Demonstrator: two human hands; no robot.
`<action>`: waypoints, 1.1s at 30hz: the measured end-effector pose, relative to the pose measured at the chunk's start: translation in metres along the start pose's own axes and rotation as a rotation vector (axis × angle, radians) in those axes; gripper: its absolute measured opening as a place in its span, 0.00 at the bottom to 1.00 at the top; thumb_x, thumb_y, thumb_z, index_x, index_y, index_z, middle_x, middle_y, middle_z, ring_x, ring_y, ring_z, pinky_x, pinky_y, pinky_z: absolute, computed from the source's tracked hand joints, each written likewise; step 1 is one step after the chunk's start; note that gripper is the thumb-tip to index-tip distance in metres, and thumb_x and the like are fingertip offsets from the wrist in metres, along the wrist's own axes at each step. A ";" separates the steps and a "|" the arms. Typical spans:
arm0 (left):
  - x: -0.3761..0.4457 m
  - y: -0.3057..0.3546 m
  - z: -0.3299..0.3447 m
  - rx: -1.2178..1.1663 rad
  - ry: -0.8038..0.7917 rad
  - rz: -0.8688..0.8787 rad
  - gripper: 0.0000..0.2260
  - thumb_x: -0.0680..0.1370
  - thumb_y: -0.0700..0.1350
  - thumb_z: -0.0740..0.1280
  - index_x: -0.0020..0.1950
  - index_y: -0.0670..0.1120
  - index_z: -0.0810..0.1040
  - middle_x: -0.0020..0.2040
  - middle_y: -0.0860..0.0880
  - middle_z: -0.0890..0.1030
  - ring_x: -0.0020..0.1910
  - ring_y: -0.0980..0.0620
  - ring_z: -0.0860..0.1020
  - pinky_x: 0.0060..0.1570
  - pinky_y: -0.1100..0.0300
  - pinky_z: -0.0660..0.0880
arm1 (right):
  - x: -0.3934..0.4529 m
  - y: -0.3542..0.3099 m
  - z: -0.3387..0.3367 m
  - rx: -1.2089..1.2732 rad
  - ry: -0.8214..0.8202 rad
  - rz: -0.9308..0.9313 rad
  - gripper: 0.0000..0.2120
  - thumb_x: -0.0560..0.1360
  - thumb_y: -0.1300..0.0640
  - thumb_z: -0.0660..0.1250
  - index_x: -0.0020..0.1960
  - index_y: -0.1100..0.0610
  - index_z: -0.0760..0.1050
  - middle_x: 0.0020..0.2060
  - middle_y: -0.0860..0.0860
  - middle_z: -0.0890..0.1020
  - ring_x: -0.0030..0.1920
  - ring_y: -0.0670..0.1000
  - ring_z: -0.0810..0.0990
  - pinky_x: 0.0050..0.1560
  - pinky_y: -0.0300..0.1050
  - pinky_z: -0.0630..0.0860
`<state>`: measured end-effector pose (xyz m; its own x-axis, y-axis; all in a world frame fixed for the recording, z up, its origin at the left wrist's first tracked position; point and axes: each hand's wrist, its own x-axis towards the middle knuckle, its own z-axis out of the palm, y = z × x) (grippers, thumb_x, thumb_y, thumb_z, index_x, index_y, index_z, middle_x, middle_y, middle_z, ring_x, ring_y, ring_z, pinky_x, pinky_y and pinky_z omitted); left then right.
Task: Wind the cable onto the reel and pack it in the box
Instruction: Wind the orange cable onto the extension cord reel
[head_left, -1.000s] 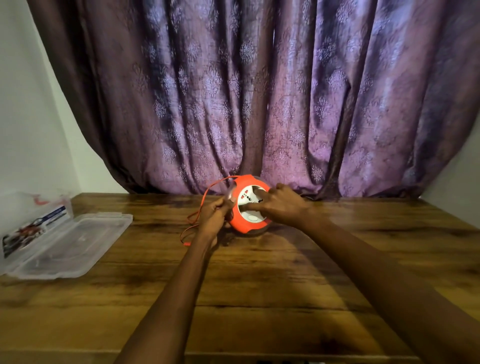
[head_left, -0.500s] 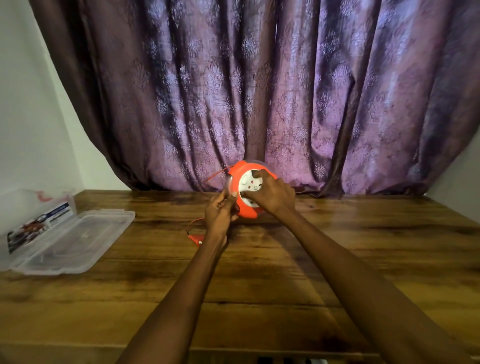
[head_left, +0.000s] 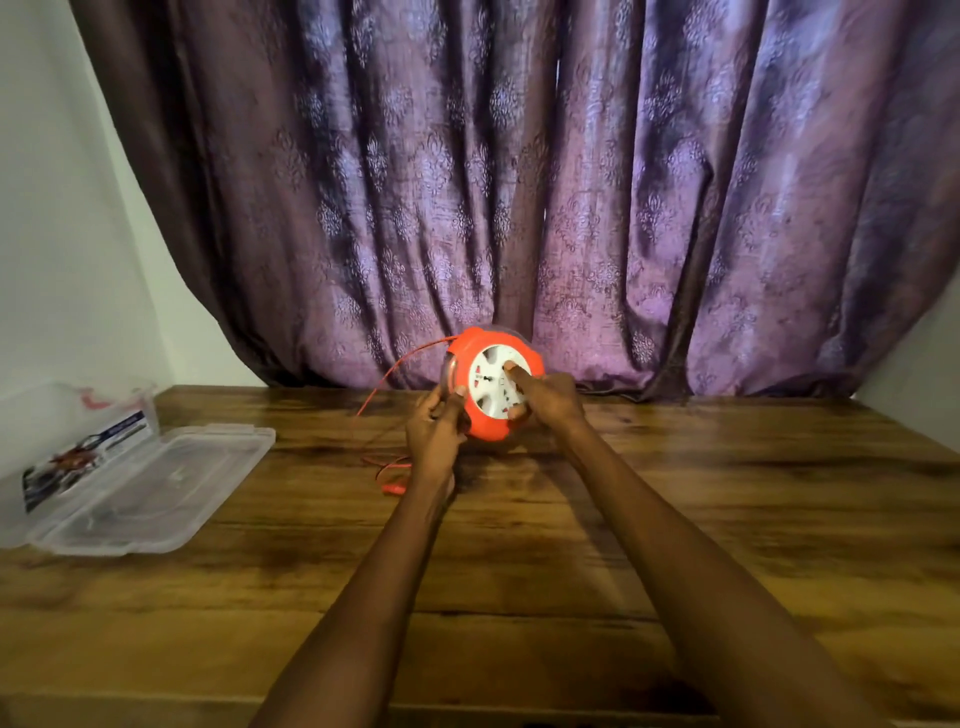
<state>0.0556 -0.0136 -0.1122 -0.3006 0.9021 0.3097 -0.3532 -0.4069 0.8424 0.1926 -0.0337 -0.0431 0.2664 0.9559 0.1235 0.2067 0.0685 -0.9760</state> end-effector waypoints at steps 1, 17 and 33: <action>0.004 0.001 -0.004 0.003 0.034 -0.017 0.05 0.80 0.42 0.69 0.46 0.47 0.84 0.36 0.49 0.77 0.31 0.57 0.72 0.31 0.61 0.72 | 0.002 0.001 -0.005 -0.219 0.017 -0.105 0.19 0.74 0.41 0.70 0.37 0.56 0.78 0.29 0.54 0.84 0.27 0.48 0.80 0.35 0.47 0.80; 0.003 0.009 -0.014 0.136 -0.130 -0.138 0.15 0.78 0.49 0.71 0.31 0.50 0.81 0.26 0.53 0.73 0.25 0.56 0.65 0.27 0.61 0.62 | 0.001 -0.023 -0.043 -1.736 -0.362 -1.277 0.22 0.81 0.51 0.56 0.72 0.33 0.62 0.70 0.57 0.70 0.57 0.60 0.79 0.52 0.52 0.75; -0.020 0.007 0.008 0.016 -0.129 0.031 0.13 0.79 0.45 0.70 0.63 0.56 0.83 0.53 0.47 0.76 0.43 0.51 0.75 0.41 0.54 0.78 | 0.002 -0.001 -0.011 -0.853 0.115 -0.356 0.34 0.61 0.31 0.70 0.65 0.41 0.73 0.57 0.56 0.83 0.57 0.60 0.81 0.54 0.50 0.75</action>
<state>0.0664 -0.0334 -0.1094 -0.1944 0.9005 0.3889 -0.3314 -0.4335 0.8380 0.2032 -0.0355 -0.0396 0.1369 0.8815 0.4519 0.9040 0.0753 -0.4208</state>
